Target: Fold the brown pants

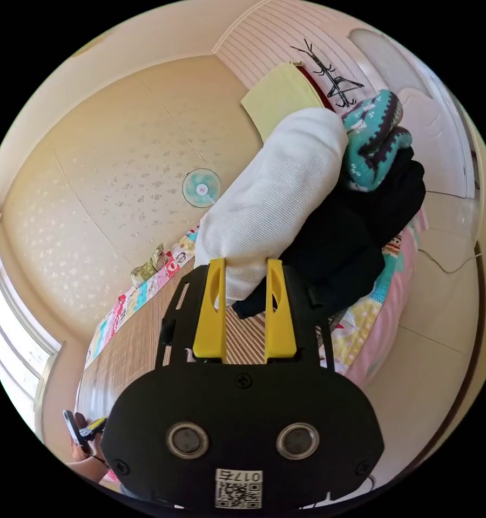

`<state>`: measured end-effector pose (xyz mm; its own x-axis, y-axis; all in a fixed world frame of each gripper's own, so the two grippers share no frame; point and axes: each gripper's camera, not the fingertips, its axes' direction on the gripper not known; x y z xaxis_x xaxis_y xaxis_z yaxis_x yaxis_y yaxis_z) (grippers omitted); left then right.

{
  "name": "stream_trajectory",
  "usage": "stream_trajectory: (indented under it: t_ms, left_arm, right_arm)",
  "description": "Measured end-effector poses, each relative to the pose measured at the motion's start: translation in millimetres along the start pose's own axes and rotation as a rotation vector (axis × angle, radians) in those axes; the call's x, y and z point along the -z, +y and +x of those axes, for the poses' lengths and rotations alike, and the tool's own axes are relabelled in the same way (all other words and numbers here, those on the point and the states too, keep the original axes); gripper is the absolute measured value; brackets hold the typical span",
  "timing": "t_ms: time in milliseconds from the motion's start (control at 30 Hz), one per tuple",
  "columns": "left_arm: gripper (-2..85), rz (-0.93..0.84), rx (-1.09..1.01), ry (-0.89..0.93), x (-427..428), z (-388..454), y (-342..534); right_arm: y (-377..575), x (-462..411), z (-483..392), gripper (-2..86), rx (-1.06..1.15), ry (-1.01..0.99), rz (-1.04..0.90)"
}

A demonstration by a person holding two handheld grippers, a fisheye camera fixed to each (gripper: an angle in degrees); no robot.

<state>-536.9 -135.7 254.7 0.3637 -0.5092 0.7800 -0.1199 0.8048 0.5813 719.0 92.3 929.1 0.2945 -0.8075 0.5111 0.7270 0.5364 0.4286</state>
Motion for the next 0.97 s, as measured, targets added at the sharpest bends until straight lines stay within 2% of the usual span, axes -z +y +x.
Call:
stream_trajectory:
  t_ms: [133, 233, 300, 367, 600, 800, 867, 967]
  left_arm:
    - [-0.4, -0.001, 0.024, 0.049, -6, -13, 6]
    - [-0.5, -0.001, 0.031, 0.065, -10, -20, 11]
    - [-0.5, -0.002, 0.029, 0.059, -11, -21, 13]
    - [-0.5, -0.002, 0.023, 0.047, -12, -21, 15]
    - [-0.5, -0.003, 0.031, 0.062, -17, -31, 24]
    - [-0.4, -0.004, 0.034, 0.068, -20, -39, 30]
    - [-0.4, -0.004, 0.033, 0.065, -20, -40, 32]
    - [-0.4, -0.005, 0.035, 0.069, -21, -44, 35]
  right_arm:
    - [0, 2, 5, 6.3, -0.037, -0.127, -0.047]
    - [-6, -4, -3, 3.7, 0.035, -0.288, -0.144]
    - [-9, -14, -24, 2.4, 0.150, -0.409, -0.247]
    - [-4, -24, -50, 1.7, 0.272, -0.436, -0.336]
    - [56, -59, -155, 0.7, 0.811, -0.342, -0.647]
    - [85, -31, -193, 0.6, 1.164, -0.530, -0.771]
    - [86, -24, -196, 0.6, 1.202, -0.545, -0.775]
    - [52, 6, -183, 0.6, 1.135, -0.657, -0.618]
